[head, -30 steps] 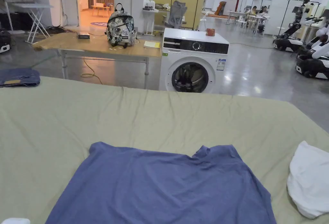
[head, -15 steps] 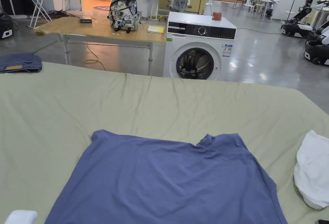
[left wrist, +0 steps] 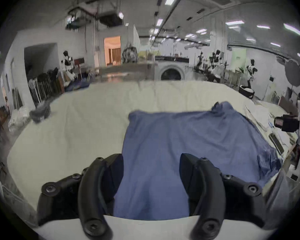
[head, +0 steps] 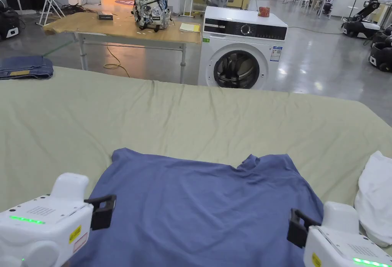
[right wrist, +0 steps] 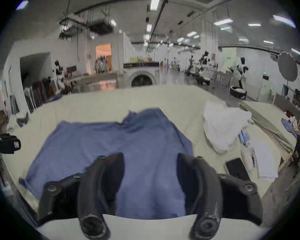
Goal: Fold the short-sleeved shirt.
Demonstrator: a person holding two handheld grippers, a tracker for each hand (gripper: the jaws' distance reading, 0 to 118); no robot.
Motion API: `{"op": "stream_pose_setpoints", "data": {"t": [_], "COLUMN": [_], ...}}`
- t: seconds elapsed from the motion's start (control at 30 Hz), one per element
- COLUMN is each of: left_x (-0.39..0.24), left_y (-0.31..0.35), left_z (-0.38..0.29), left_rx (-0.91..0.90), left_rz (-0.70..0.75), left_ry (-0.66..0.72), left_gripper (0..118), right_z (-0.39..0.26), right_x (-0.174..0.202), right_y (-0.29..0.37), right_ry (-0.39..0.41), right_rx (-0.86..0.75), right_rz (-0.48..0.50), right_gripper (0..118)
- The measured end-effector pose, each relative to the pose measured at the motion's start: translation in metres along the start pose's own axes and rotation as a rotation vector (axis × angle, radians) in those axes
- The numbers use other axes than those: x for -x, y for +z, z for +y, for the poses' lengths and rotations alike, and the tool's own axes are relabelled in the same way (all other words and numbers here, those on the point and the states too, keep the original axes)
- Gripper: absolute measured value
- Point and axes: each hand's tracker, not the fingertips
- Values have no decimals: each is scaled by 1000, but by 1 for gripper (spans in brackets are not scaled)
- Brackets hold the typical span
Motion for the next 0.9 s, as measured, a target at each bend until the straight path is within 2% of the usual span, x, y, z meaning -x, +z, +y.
{"op": "stream_pose_setpoints", "data": {"t": [0.03, 0.1, 0.13, 0.17, 0.2, 0.23, 0.43, 0.53, 0.73, 0.9], "left_x": [-8, -21, -27, -30, -33, -40, -33, -17, 35, 70], "left_y": [0, 1, 2, 4, 7, 15, 31, 35, 39, 27], "left_z": [4, 8, 9, 9, 7, 8, -1, -5, -25, -50], "left_rx": [-36, -80, -99, -119, -140, -162, -176, -112, 107, 290], "left_rz": [13, 43, 60, 66, 63, 76, 65, 57, -27, 0], "left_ry": [-20, -66, -85, -89, -86, -82, 31, 80, 175, 243], "left_gripper": [48, 29, 18, 9, 2, 0, 0, 0, 0, 0], "right_z": [2, 3, 4, 4, 5, 4, 2, -1, -10, -21], "right_x": [6, 17, 20, 22, 24, 27, 30, 29, 18, 13], "right_y": [-3, -4, -4, -5, -4, -2, 10, 15, 17, 13], "right_ry": [6, 13, 6, -3, -2, 4, 24, 61, 76, 81], "right_rx": [-24, -48, -60, -69, -72, -82, -133, -136, -87, -38], "right_rz": [-4, 4, 24, 33, 30, 30, 23, 9, 12, 4], "right_gripper": [38, 12, 4, 0, 0, 0, 0, 0, 0, 0]}}
